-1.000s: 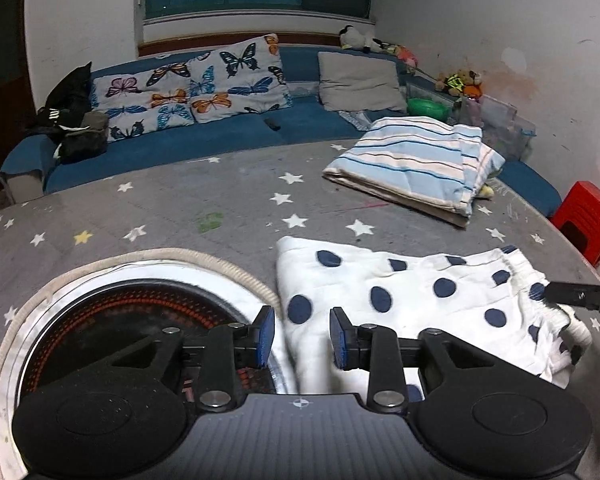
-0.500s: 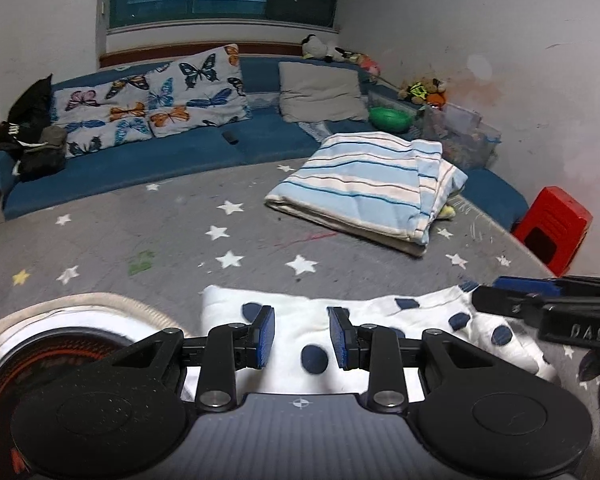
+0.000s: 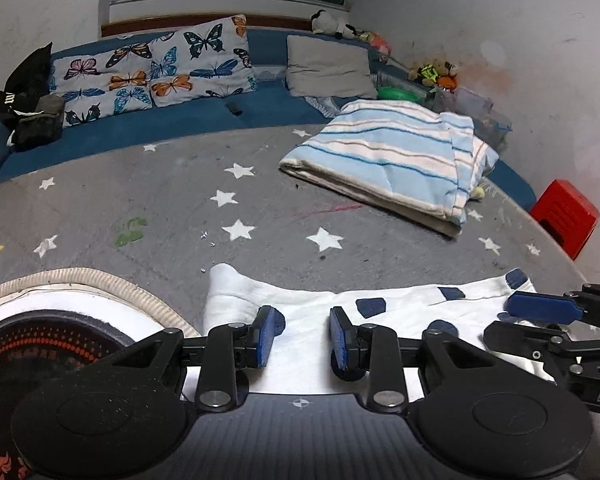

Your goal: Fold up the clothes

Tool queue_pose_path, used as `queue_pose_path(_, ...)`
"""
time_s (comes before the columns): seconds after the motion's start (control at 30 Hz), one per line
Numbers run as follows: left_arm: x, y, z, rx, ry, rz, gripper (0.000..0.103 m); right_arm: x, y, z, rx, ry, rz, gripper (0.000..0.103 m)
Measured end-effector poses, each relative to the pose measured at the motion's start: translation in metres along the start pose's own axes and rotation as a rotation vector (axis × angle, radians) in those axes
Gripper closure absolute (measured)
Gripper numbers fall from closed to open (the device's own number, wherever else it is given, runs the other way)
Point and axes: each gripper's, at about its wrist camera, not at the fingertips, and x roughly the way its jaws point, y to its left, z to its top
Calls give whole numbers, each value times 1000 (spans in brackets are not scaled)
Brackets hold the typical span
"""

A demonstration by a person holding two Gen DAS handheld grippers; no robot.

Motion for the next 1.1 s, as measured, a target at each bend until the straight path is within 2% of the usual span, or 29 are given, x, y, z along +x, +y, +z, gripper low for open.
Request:
queue_pose_path(0.07,-9,-2,-1,7,-14,-13,67,-7,4,-1,-11,-5,11,61)
queue_pose_path(0.33,-57,-14,-33,36,-45,-79,68,-36,32,-23,-93,17,47,61)
queue_pose_path(0.63,-78,-23,-81,97,-41,-39,68,-48,47,-52,-143,27,37,61)
queue_pose_path(0.87,-93,-20,-87,67,-71,-28,67,-60,52,-54,-139,-6,37,61)
queue_pose_path(1.0,-87,-21,-92,75,-28,-2,67,-51,51,-60,-117,18,28,61)
queue_pose_path(1.1,-88,-19,-96,60,-13,7,58,-52,51,-64,-99,17,22,60)
